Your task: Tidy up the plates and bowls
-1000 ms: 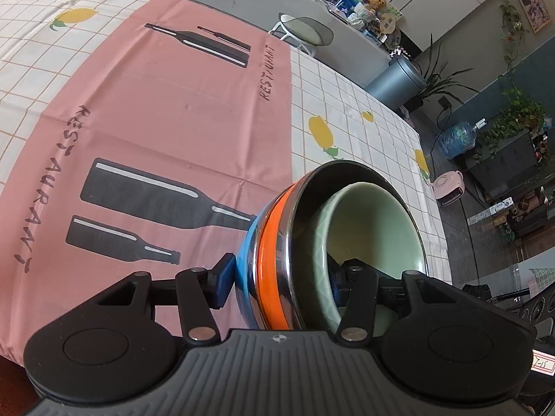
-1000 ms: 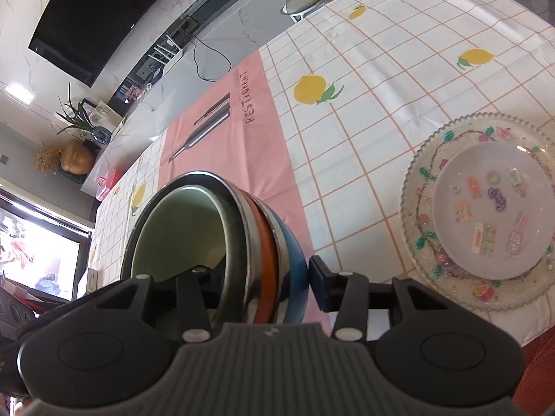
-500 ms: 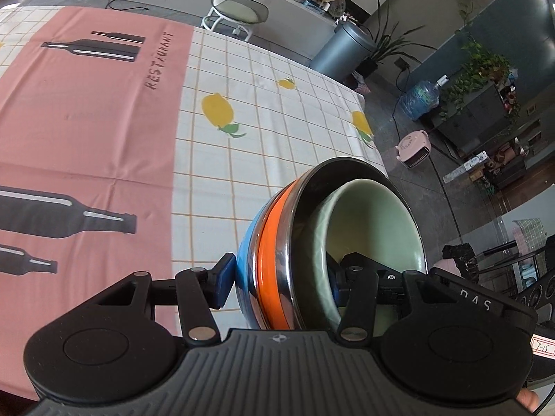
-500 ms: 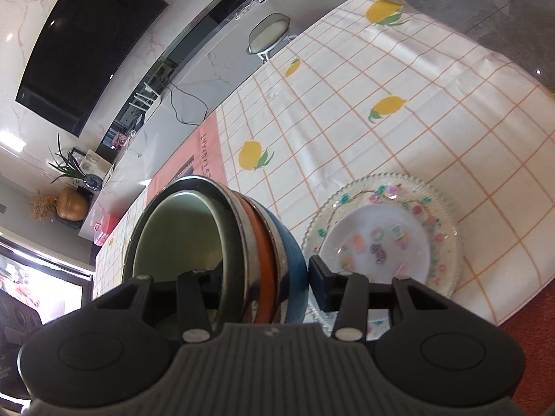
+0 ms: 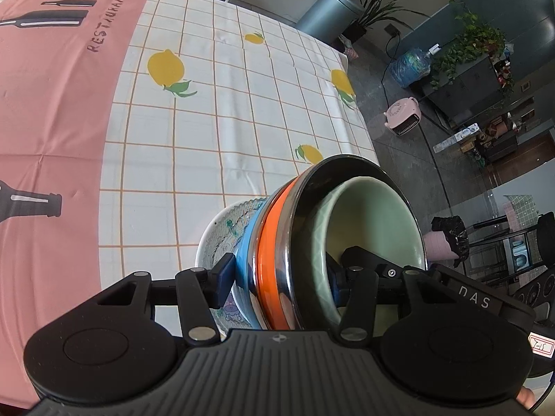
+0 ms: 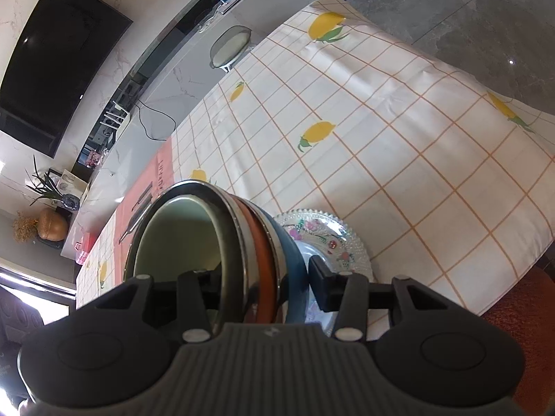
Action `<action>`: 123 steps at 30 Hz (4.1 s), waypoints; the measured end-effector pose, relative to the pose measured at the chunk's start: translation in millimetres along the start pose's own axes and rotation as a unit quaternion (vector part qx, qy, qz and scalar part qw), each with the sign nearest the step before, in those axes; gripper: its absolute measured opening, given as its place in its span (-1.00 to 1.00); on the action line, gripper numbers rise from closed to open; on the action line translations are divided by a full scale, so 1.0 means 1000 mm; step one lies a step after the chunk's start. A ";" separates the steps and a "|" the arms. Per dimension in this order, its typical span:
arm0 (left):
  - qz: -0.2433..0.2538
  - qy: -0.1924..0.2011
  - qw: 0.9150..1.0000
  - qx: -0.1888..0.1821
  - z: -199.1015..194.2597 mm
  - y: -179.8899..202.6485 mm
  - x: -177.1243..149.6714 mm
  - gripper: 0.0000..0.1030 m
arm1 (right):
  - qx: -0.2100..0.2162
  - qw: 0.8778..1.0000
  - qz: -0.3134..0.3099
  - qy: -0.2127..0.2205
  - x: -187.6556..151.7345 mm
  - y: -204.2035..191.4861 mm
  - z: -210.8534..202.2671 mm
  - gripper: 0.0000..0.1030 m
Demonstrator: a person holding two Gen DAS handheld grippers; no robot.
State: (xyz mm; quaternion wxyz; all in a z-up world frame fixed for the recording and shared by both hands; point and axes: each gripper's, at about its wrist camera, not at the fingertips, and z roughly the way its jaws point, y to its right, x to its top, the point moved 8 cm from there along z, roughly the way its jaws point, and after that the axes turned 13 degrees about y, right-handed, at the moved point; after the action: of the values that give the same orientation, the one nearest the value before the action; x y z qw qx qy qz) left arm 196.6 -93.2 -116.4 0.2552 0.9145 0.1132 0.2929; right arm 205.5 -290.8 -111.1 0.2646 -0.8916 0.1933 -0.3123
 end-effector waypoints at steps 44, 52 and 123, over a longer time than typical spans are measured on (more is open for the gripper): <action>0.071 0.050 0.996 0.027 -0.016 0.014 0.010 0.41 | -0.019 1.000 -0.009 0.016 0.003 0.008 -0.004 0.36; 0.096 0.099 0.990 0.010 -0.055 0.025 0.019 0.47 | -0.027 0.996 -0.062 0.051 0.005 -0.014 -0.029 0.45; 0.243 0.160 0.943 0.162 -0.130 -0.022 -0.065 0.61 | -0.129 0.950 -0.259 0.118 -0.115 -0.038 -0.093 0.90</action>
State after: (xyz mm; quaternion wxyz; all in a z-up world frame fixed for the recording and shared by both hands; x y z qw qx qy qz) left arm 65.6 -45.6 -68.2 0.0035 0.8840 -0.0274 0.4667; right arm 67.3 -234.9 -78.8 0.0326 -0.8945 0.0243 -0.4452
